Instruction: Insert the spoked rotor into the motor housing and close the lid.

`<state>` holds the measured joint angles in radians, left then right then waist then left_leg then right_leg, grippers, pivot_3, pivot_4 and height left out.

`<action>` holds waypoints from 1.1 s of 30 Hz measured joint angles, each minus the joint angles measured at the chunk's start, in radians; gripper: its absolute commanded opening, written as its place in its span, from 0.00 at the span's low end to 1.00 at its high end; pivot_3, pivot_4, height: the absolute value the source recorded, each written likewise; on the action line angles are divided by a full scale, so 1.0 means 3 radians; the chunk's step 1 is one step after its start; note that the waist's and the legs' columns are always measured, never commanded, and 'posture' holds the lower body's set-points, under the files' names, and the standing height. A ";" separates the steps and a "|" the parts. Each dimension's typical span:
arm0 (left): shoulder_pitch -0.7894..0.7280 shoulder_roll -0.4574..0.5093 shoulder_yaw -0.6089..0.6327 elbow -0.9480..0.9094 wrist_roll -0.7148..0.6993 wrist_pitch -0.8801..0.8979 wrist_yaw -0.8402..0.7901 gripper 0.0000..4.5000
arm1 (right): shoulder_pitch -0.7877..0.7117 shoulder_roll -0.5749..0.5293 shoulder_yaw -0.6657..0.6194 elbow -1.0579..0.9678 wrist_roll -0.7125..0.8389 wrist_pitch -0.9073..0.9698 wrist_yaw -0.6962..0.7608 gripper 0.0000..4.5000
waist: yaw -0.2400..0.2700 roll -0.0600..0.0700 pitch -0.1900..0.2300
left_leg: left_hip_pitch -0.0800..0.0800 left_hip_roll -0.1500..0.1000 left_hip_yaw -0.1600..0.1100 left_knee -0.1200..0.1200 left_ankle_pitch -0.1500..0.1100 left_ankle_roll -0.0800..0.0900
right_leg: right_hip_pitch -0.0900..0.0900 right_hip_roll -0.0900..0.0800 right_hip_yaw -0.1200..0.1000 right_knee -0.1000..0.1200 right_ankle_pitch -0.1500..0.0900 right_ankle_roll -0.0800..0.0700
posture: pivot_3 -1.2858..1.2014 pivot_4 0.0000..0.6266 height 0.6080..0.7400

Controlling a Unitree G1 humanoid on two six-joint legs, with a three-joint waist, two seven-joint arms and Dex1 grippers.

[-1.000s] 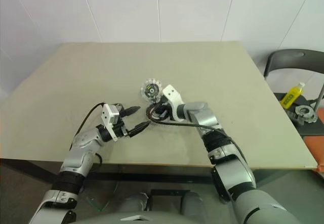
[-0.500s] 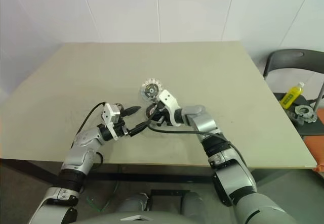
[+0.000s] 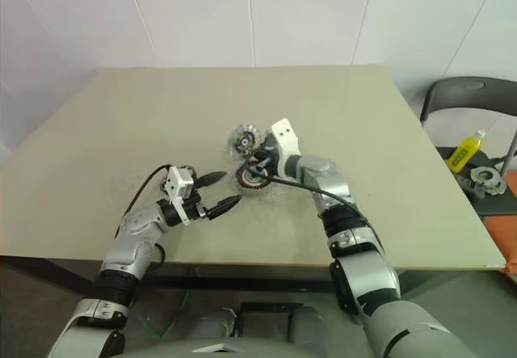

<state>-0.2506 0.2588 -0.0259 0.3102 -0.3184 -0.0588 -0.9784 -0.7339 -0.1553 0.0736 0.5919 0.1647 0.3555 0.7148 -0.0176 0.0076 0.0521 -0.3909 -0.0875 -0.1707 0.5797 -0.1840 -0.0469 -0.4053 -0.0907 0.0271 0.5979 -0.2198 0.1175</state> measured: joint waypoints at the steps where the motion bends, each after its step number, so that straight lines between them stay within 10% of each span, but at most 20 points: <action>1: 0.0000 0.0000 0.0001 -0.0002 0.0000 0.0004 0.0000 1.00 | 0.0000 -0.0001 0.0002 -0.0005 0.0007 -0.0001 0.0040 0.00 | 0.0000 0.0000 0.0000 | 0.0000 0.0001 0.0000 -0.0001 0.0000 0.0000 | 0.0000 0.0001 0.0000 0.0000 0.0000 0.0000 | 0.52 0.00 1.00; 16: 0.0920 0.0227 0.0381 -0.1332 -0.0890 0.1332 0.0419 1.00 | 0.0106 -0.0523 0.0419 -0.0326 -0.0075 -0.0436 0.1187 0.00 | -0.0042 0.0001 0.0001 | 0.0001 0.0004 0.0001 0.0000 -0.0004 -0.0008 | 0.0001 0.0001 0.0003 0.0000 -0.0002 0.0000 | 0.52 0.00 1.00; 33: 0.0930 -0.0557 0.1638 -0.1404 -0.3045 0.2735 0.2968 1.00 | 0.0110 -0.0957 0.0462 -0.0618 -0.0105 -0.0653 0.1690 0.00 | -0.0063 0.0000 0.0002 | -0.0027 0.0010 0.0006 0.0048 -0.0007 -0.0010 | 0.0005 -0.0022 -0.0043 -0.0007 -0.0002 0.0000 | 0.52 0.00 1.00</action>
<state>0.0283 0.0916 0.4655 -0.1111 -1.2320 0.7617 -0.0880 -0.7010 -0.4424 0.2121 0.4066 0.1332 0.1597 1.2220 -0.0365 0.0076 0.0529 -0.3990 -0.0845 -0.1690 0.5940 -0.1861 -0.0501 -0.4039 -0.0972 0.0142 0.5959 -0.2203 0.1175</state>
